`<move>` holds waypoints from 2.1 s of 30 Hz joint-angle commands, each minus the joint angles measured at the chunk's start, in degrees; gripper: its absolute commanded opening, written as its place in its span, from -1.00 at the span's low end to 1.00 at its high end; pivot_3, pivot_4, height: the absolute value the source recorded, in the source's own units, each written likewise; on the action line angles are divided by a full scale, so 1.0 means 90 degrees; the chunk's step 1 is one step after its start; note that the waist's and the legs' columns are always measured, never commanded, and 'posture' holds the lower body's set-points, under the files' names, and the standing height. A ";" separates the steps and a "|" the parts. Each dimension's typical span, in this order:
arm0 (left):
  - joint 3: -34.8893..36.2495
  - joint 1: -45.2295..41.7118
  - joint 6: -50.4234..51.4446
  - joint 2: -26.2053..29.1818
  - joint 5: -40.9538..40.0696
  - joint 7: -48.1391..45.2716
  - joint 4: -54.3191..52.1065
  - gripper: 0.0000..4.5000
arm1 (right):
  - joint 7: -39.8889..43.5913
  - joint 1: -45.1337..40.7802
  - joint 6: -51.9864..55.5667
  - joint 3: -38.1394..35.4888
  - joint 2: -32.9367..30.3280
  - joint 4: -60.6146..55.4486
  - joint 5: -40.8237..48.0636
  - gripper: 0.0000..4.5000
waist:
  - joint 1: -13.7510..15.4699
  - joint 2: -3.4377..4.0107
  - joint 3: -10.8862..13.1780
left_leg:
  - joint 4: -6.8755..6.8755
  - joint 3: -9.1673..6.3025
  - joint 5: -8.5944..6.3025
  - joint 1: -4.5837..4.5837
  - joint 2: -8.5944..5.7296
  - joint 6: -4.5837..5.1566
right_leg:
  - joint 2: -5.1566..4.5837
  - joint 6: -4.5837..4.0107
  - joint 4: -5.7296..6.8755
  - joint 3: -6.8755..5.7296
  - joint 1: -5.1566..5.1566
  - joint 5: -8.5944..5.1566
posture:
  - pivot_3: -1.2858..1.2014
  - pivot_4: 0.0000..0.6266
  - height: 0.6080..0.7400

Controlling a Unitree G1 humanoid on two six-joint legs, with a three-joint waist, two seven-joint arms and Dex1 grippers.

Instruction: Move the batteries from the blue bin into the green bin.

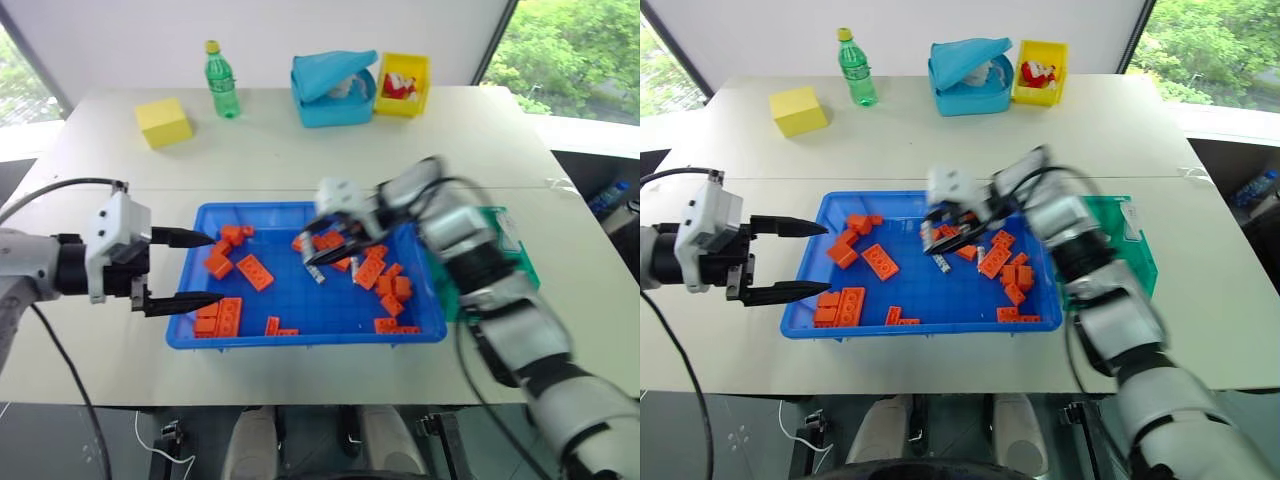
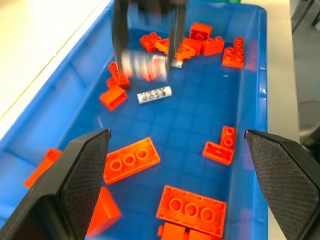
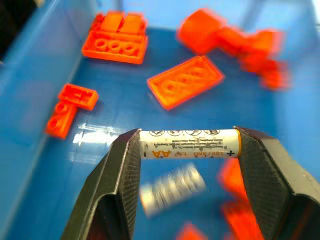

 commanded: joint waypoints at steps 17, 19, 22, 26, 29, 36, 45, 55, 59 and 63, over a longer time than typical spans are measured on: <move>-0.1281 -0.1603 -0.0725 -0.0429 0.0516 -0.0572 0.1193 1.00 | -0.0627 0.3062 0.0860 -0.2646 -0.3805 -0.1506 0.1068 0.88 | -0.0039 0.0001 0.0002 | 0.0001 0.0009 0.0000 0.0010 -0.0001 0.0002 | 0.0008 0.0004 -0.0015 0.0015 0.0005 -0.0001 | 0.03 -0.52 0.93; -0.1314 -0.1651 -0.0751 -0.0458 0.0538 -0.0594 0.1218 1.00 | -0.0793 0.2824 0.0798 -0.2497 -0.3681 -0.1540 0.1087 0.95 | -0.0036 0.0001 0.0002 | 0.0002 0.0010 0.0000 0.0010 -0.0001 0.0002 | 0.0008 0.0004 -0.0014 0.0017 0.0006 -0.0001 | 0.03 -0.52 0.93; -0.1351 -0.1714 -0.0764 -0.0500 0.0565 -0.0587 0.1232 1.00 | -0.0855 0.2230 0.1051 -0.2138 -0.3270 -0.1780 0.1337 0.95 | -0.0050 0.0001 0.0002 | 0.0002 0.0010 0.0000 0.0010 -0.0001 0.0002 | 0.0010 0.0004 -0.0014 0.0017 0.0004 -0.0001 | 0.03 -0.52 0.93; -0.1340 -0.1727 -0.0725 -0.0545 0.0580 -0.0497 0.1141 1.00 | -0.1133 0.1543 0.1642 -0.1329 -0.2286 -0.2343 0.1535 0.95 | -0.0057 0.0000 0.0002 | 0.0001 0.0003 0.0000 0.0010 0.0003 0.0002 | 0.0017 0.0003 -0.0008 0.0017 0.0002 -0.0001 | 0.03 -0.52 0.93; -0.1259 -0.1649 -0.0652 -0.0517 0.0536 -0.0417 0.1010 1.00 | -0.1377 0.1447 0.1967 -0.0825 -0.1730 -0.2630 0.1554 0.95 | 0.0008 0.0000 0.0002 | 0.0000 -0.0002 0.0000 0.0004 0.0003 0.0003 | 0.0018 0.0002 -0.0007 0.0014 -0.0001 -0.0001 | 0.03 -0.52 0.93; -0.0857 -0.1113 -0.0478 -0.0376 0.0373 -0.0215 0.0597 1.00 | -0.2485 0.1420 0.2377 0.0413 -0.0426 -0.2546 0.1047 0.95 | 0.0009 -0.0003 0.0000 | 0.0031 -0.0002 0.0000 -0.0039 -0.0003 0.0004 | 0.0000 0.0009 -0.0016 0.0005 -0.0013 -0.0001 | 0.03 -0.52 0.93; -0.0620 -0.0795 -0.0316 -0.0370 0.0259 -0.0029 0.0293 1.00 | -0.3093 0.1550 0.2359 0.1294 0.0073 -0.2109 0.0450 0.95 | 0.0014 -0.0006 -0.0002 | 0.0032 -0.0013 0.0000 -0.0039 -0.0003 0.0004 | 0.0000 0.0009 -0.0012 -0.0007 -0.0009 0.0000 | 0.03 -0.52 0.93; -0.0748 -0.1018 -0.0312 -0.0406 0.0250 -0.0001 0.0388 1.00 | -0.3099 0.1834 0.1974 0.1648 0.0110 -0.2073 0.0046 -0.12 | -0.0001 -0.0012 -0.0006 | 0.0031 -0.0018 0.0000 -0.0032 -0.0002 0.0004 | 0.0003 0.0010 -0.0011 -0.0009 -0.0002 0.0000 | 0.03 -0.52 0.93; -0.0857 -0.1182 -0.0362 -0.0449 0.0293 -0.0050 0.0499 1.00 | -0.3131 0.1847 0.1926 0.1652 0.0121 -0.2123 -0.0038 -0.99 | 0.0001 -0.0012 -0.0006 | 0.0031 -0.0017 0.0000 -0.0026 -0.0002 0.0004 | 0.0003 0.0009 -0.0008 -0.0010 0.0001 0.0000 | 0.03 -0.52 0.93; -0.0978 -0.1335 -0.0458 -0.0506 0.0363 -0.0112 0.0662 1.00 | -0.3093 0.1839 0.2208 0.1376 0.0019 -0.2452 0.0127 -0.99 | 0.0004 -0.0013 -0.0006 | 0.0031 -0.0017 0.0000 -0.0027 -0.0003 0.0004 | 0.0003 0.0009 -0.0008 -0.0009 0.0002 0.0000 | 0.03 -0.52 0.93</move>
